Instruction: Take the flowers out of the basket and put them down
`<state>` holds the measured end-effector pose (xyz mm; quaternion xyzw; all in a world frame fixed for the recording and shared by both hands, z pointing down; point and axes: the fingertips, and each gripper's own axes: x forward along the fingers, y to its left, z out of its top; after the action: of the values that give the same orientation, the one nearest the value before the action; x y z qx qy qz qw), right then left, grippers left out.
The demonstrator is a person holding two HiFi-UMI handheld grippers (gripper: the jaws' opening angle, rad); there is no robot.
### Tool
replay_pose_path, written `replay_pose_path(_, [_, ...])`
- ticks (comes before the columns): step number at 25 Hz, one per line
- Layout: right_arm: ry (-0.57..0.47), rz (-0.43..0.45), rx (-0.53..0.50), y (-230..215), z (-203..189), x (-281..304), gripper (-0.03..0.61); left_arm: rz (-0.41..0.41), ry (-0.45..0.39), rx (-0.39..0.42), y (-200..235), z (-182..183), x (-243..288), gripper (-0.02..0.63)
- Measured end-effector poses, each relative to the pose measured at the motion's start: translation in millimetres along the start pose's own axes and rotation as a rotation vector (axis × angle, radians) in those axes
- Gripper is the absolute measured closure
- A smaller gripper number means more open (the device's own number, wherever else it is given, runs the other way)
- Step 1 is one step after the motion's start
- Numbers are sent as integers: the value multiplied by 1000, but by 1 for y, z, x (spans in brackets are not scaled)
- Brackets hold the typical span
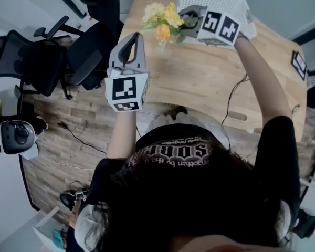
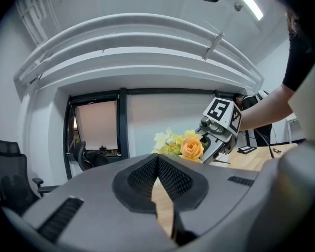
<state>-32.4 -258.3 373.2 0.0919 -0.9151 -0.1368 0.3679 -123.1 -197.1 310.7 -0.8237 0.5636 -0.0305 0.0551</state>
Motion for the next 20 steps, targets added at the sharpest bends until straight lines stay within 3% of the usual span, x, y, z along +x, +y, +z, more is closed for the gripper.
replay_pose_path(9, [9, 48, 56, 40, -19, 45, 426, 2, 2, 1, 9, -4, -22, 614])
replay_pose_path(20, [45, 90, 131, 78, -70, 96, 400, 4, 25, -1, 10, -14, -32, 614])
